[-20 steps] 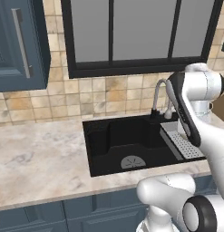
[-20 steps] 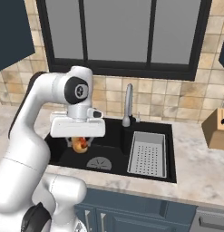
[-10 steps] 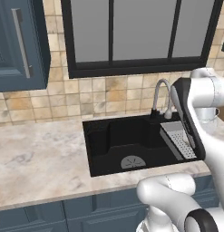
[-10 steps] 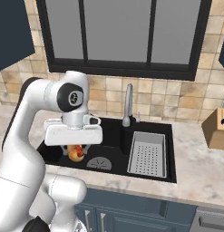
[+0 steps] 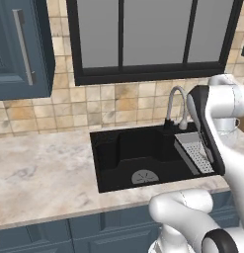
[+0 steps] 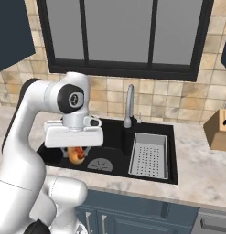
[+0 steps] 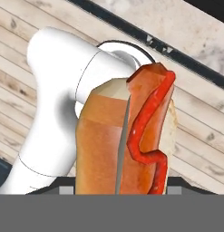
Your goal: Store the hot dog in the freezer for long-term storage. Close the freezer door after placing the cooked food.
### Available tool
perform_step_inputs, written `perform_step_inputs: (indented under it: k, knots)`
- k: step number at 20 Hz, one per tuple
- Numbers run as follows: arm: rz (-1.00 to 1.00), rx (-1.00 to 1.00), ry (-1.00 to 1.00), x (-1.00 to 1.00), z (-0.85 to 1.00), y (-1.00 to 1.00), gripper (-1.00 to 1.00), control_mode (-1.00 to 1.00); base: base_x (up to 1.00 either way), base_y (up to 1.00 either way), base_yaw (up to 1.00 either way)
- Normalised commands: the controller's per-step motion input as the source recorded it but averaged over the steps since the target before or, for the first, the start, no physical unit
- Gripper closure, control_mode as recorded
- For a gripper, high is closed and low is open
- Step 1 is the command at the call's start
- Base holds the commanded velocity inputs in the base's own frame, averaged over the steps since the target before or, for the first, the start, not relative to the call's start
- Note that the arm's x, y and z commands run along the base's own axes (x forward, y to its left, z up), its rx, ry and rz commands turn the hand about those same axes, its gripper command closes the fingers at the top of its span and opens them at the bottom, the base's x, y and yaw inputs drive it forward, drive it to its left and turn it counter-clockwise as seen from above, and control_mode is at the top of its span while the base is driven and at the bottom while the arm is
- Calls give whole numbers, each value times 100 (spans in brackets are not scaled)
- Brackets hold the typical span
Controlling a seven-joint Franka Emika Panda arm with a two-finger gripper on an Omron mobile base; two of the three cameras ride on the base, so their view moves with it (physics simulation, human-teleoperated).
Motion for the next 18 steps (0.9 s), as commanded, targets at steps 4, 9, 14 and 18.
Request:
perform_step_inputs:
  k: [4, 9, 14, 18]
  knots:
    - [-2, 0, 0, -15, 0, -2, 100, 100, -57, -16, -11]
    - [0, 0, 0, 0, 0, 0, 100, 100, -80, -28, -22]
    - [0, 0, 0, 0, 0, 0, 100, 100, -57, -42, -44]
    - [0, 0, 0, 0, 0, 0, 100, 100, -9, -52, -68]
